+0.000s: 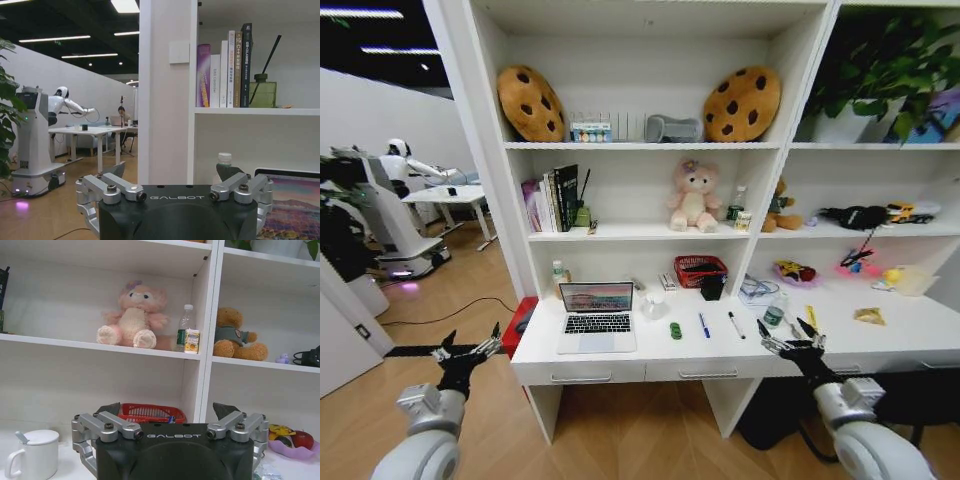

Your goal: Organize the objects on the table.

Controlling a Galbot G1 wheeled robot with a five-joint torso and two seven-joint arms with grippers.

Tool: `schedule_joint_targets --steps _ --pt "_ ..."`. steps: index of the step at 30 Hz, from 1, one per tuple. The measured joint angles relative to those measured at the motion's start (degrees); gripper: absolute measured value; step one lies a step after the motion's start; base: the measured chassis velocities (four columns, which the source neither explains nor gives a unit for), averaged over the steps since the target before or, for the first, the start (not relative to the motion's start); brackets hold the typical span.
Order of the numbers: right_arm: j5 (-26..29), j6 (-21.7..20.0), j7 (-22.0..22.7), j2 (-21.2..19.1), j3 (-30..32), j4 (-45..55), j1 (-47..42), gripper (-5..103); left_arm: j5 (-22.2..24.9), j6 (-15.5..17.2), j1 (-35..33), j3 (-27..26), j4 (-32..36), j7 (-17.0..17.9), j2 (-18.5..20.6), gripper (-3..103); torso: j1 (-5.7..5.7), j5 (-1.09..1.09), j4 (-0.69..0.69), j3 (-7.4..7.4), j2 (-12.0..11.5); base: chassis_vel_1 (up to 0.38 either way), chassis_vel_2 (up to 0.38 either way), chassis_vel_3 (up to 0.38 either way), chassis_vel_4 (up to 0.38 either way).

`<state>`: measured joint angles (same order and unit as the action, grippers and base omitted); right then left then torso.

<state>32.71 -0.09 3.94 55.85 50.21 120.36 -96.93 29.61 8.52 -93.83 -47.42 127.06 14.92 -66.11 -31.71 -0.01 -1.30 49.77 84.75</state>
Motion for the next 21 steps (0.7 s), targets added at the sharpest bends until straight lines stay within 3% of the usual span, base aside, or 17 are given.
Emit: schedule_joint_targets --steps 21 --pt "-0.3 0.3 -0.4 0.7 -0.5 -0.4 -1.2 100 -2.0 -0.5 -2.3 0.8 2.0 0.2 -1.5 100 0.00 0.00 0.00 0.00 0.0 -0.078 0.085 0.073 -0.079"
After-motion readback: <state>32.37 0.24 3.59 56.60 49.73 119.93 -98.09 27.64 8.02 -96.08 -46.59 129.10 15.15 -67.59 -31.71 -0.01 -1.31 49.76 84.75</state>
